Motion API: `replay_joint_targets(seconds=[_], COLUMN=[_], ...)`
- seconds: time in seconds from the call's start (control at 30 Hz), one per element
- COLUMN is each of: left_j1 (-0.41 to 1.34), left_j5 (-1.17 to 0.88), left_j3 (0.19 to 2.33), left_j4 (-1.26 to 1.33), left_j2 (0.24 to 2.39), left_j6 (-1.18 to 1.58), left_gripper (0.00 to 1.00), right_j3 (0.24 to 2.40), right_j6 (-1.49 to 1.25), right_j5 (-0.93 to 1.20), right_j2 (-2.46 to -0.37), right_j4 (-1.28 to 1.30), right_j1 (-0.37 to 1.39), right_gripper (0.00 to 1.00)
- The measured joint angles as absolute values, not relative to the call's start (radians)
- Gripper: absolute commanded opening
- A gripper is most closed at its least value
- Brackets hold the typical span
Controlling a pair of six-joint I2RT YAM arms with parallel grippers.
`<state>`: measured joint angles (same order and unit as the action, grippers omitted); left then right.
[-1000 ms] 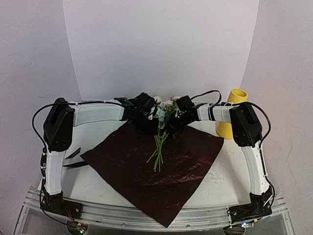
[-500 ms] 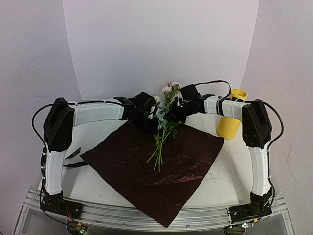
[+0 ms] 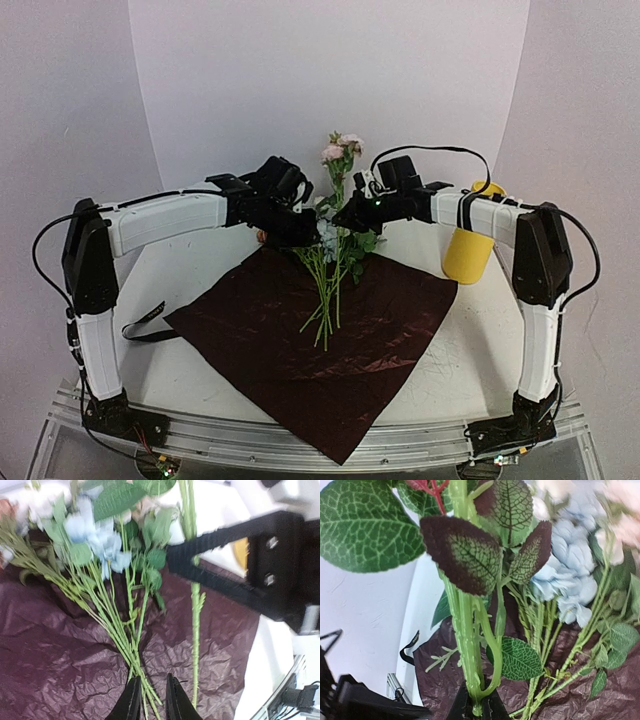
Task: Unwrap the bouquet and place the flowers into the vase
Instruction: Pick up the fake flower from the wrapping paper.
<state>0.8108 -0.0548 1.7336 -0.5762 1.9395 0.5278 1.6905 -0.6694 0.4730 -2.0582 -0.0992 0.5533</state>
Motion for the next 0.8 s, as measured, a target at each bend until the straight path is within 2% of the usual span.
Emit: replay_joint_targets(seconds=[0.2, 0.33, 0.4, 0.53, 0.8], left_j1=[0.811, 0.810, 0.810, 0.810, 0.810], left_j5=[0.000, -0.012, -0.048, -0.134, -0.254], left_j3=[1.734, 1.734, 1.734, 1.733, 1.732], left_j4=[-0.575, -0.574, -0.561, -0.499, -0.394], left_j2=[1.888, 1.886, 1.886, 1.885, 1.882], left_j6=[0.527, 0.522, 0.522, 0.520, 0.523], left_gripper=[0.22, 0.41, 0.47, 0.52, 0.52], right_j3=[1.691, 1.685, 1.668, 1.642, 1.604], right_j6=[-0.609, -0.580, -0.569, -0.564, -0.599], right_j5=[0.486, 0.488, 0.491, 0.497, 0.509], right_j2=[-2.017, -1.999, -1.980, -1.939, -1.869], right_j4=[-0.113, -0.129, -0.148, -0.181, -0.255], right_j1=[0.553, 0.553, 0.553, 0.553, 0.553], right_gripper=[0.00, 0.00, 0.00, 0.00, 0.00])
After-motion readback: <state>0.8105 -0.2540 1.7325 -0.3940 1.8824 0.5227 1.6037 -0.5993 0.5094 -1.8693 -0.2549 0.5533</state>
